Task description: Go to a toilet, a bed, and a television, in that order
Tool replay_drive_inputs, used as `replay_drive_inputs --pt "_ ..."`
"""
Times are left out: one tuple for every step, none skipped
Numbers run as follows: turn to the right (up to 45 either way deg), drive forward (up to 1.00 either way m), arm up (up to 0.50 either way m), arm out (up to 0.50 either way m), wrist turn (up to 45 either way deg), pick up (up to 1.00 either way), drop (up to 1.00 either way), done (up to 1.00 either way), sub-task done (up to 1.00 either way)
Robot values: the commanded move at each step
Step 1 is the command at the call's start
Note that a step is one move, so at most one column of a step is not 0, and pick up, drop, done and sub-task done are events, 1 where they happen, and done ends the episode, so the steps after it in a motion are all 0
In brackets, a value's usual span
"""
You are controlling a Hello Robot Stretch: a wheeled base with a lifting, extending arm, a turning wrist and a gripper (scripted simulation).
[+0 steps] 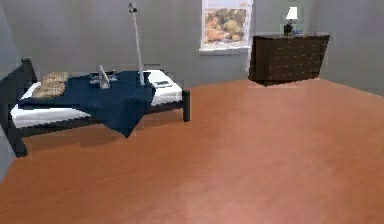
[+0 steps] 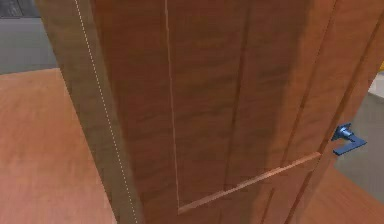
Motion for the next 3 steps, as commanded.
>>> replay_drive_inputs --pt "15.0 0.00 0.00 0.00 0.0 0.00 0.00 0.00 0.00" --pt "0.0 0.40 0.00 0.00 0.0 0.00 0.00 0.00 0.00" --pt "42.0 0.00 0.00 0.00 0.0 0.00 0.00 0.00 0.00"
